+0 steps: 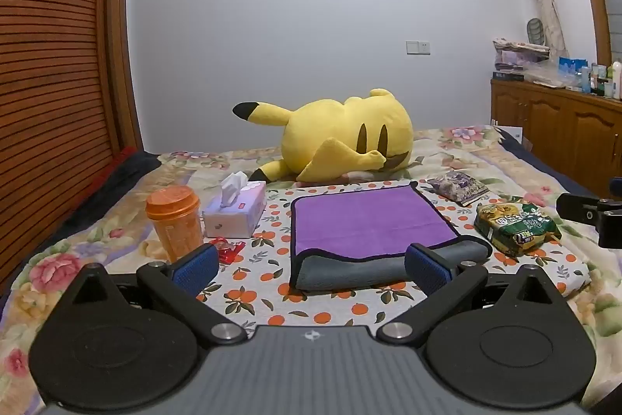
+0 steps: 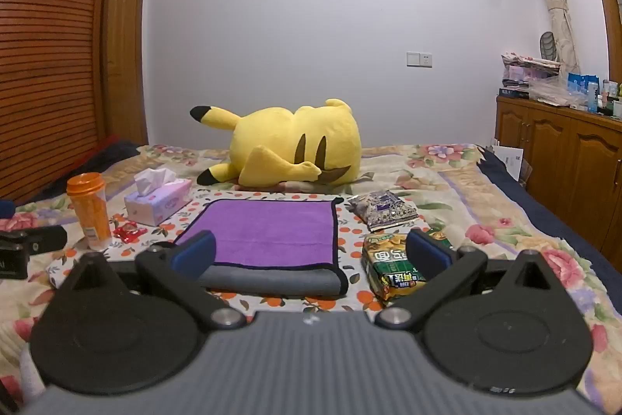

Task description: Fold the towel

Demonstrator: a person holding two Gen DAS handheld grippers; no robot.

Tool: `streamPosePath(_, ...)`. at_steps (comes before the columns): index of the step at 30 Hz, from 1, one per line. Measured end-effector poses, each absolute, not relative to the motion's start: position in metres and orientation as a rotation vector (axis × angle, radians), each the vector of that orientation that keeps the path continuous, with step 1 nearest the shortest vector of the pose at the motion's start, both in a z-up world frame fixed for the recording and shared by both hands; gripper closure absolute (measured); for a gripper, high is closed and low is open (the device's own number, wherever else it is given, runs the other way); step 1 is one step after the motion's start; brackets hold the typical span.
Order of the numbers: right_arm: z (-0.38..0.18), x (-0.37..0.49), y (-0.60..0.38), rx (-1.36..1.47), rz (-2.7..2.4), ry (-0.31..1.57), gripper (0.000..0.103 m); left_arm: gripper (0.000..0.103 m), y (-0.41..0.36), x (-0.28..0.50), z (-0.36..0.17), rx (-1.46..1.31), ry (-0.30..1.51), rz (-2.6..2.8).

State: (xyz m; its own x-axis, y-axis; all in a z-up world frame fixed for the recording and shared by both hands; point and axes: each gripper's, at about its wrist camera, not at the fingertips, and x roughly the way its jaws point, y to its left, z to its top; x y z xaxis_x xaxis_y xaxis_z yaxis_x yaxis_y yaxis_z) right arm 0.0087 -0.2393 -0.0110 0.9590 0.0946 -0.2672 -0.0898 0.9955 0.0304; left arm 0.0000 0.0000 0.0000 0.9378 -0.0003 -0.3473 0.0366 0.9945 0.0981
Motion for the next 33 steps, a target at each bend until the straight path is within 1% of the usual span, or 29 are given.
streamPosePath(33,-0.0105,0.0077,-0.2441,0.017,0.093,0.267,0.000,0.000,0.0000,-0.0003,0.0000,0.105,0.348,-0.018)
